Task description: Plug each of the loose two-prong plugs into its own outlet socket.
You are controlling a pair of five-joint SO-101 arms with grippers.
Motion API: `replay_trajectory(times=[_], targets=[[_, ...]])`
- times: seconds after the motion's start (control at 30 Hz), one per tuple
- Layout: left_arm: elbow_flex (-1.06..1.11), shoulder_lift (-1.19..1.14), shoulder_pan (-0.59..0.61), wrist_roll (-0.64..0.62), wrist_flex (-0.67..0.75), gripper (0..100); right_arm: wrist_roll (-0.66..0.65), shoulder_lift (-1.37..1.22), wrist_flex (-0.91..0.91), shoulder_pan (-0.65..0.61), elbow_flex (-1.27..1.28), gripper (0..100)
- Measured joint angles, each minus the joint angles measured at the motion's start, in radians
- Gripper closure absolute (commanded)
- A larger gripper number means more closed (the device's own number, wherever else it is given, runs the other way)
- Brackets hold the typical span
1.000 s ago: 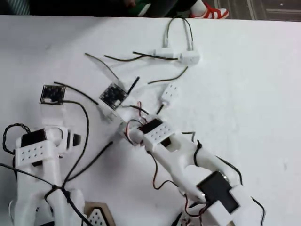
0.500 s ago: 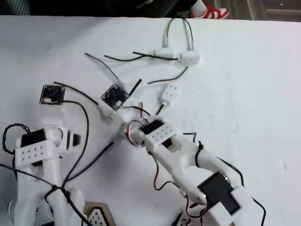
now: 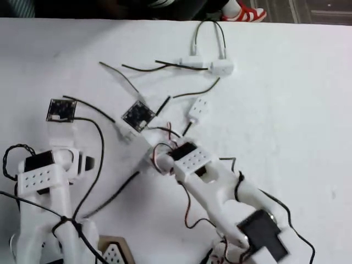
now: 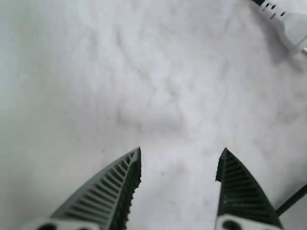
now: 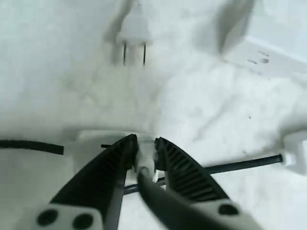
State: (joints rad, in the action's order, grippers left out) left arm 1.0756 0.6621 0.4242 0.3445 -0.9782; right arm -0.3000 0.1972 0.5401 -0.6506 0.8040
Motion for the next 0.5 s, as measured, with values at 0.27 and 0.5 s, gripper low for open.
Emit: replay_trajectory(times=[0.27, 0.5], targets=[[0.000, 0.000, 0.000, 0.000, 0.000, 74, -0.002, 0.141, 0.074, 0.038, -0.187, 98.1], [0.000, 0.000, 0.000, 0.000, 0.000, 74, -0.002, -0.031, 0.187, 0.087, -0.436, 98.1]])
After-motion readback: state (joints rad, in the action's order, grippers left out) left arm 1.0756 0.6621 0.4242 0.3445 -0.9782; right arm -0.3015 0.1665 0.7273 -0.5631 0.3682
